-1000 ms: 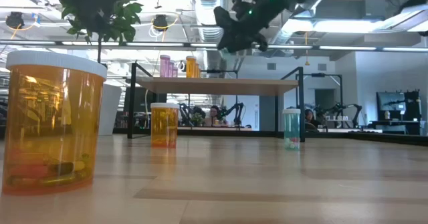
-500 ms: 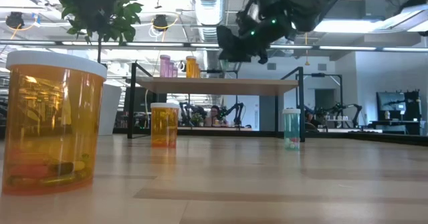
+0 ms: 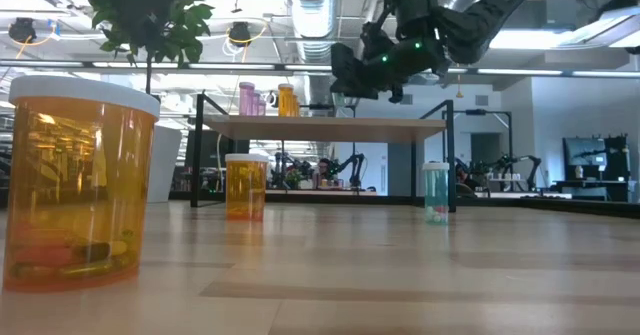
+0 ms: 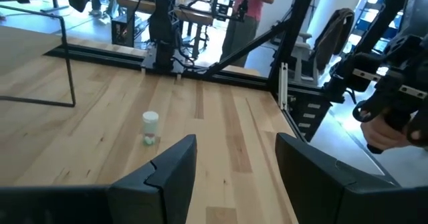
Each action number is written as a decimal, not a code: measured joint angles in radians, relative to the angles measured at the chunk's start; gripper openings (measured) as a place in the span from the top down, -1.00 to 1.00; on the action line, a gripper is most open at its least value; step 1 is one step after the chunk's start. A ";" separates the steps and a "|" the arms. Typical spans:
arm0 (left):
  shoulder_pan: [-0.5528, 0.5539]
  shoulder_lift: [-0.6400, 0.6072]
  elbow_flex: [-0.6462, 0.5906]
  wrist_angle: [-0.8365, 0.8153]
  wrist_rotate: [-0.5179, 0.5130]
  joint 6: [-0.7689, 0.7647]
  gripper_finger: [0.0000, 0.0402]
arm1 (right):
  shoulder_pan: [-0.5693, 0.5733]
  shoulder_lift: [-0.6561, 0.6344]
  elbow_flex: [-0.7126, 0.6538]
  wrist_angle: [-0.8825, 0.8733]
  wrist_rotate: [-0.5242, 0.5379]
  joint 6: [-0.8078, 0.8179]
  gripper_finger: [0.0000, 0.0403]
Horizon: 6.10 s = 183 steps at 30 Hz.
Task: Pick and place medicine bottles onto shelf by color
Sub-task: Put the top right blue pill bottle on the shelf, then put the top blue pill bottle on the shelf aligned with the other blue pill bottle
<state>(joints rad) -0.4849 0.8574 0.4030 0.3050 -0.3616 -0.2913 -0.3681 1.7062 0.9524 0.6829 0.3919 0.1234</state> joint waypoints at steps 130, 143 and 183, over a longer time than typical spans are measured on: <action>-0.103 -0.069 0.000 -0.011 -0.045 0.071 0.04 | 0.911 -0.311 -0.189 -1.060 0.503 0.831 -0.05; -0.102 -0.069 0.000 -0.008 -0.056 0.073 0.04 | 0.955 -0.410 -0.597 -0.109 0.490 0.353 -0.04; -0.102 -0.069 0.000 -0.042 -0.065 0.055 0.04 | 0.804 -0.070 -0.524 -0.114 0.416 0.481 0.14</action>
<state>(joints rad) -0.5873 0.7883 0.4034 0.2630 -0.4266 -0.2362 0.4358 1.6360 0.4282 0.5694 0.8078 0.6048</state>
